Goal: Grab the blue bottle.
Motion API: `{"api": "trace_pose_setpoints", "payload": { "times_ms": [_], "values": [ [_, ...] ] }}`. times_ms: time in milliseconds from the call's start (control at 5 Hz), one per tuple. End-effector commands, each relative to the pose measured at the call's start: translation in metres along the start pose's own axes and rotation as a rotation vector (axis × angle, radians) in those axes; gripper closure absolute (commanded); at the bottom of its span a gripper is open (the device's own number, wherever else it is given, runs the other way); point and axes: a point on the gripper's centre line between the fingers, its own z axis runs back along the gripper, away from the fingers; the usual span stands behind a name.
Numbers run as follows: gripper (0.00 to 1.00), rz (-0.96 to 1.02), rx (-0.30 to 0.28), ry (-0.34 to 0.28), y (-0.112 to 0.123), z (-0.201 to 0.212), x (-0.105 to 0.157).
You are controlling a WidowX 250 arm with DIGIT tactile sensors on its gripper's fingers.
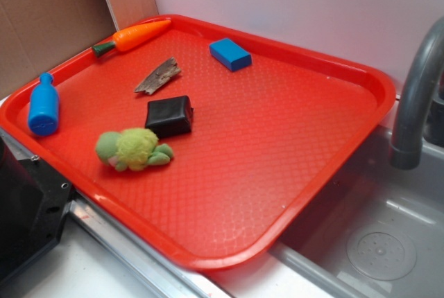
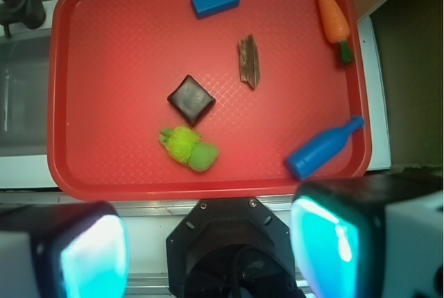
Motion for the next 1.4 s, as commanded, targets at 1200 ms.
{"api": "trace_pose_setpoints", "payload": {
  "times_ms": [1200],
  "values": [
    [0.0, 0.615, 0.163, 0.072, 0.144, -0.196, -0.011]
  ]
}}
